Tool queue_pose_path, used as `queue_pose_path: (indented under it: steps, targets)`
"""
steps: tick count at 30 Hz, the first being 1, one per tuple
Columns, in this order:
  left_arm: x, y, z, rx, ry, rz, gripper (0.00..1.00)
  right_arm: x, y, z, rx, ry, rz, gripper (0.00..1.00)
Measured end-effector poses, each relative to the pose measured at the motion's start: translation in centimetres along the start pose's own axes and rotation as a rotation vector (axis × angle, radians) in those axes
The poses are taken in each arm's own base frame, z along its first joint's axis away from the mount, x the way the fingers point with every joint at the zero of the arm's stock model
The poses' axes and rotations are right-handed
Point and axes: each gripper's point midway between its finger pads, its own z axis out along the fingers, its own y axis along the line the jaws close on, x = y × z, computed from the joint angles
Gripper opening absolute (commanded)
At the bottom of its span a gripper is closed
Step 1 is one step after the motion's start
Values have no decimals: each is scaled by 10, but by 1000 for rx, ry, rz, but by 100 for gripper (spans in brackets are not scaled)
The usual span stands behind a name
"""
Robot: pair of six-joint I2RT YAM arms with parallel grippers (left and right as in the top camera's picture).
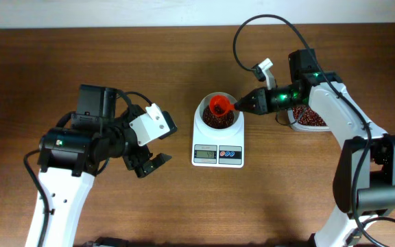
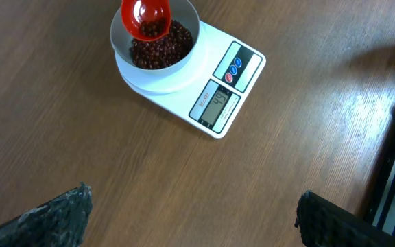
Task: Scoop and weigh 50g on scale
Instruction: 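Lower the scoop into the bowl and shake out beans with the right gripper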
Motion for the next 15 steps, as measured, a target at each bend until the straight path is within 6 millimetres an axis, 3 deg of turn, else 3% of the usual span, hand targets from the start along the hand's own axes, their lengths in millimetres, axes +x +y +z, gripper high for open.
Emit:
queue_pose_path:
  steps: [9,11,12,15]
  targets:
    - [0,0,0,0,0,0,99,0,0,0,0,0,2,4]
    - [0,0,0,1,0,0,99,-6,14,-1,-82,-27,-71,4]
    - [0,0,0,0,0,0,99,-5,3,-1,-19,-17,-18,4]
    - [0,0,0,0,0,0,99,-5,-2,-1,0,-18,22,4]
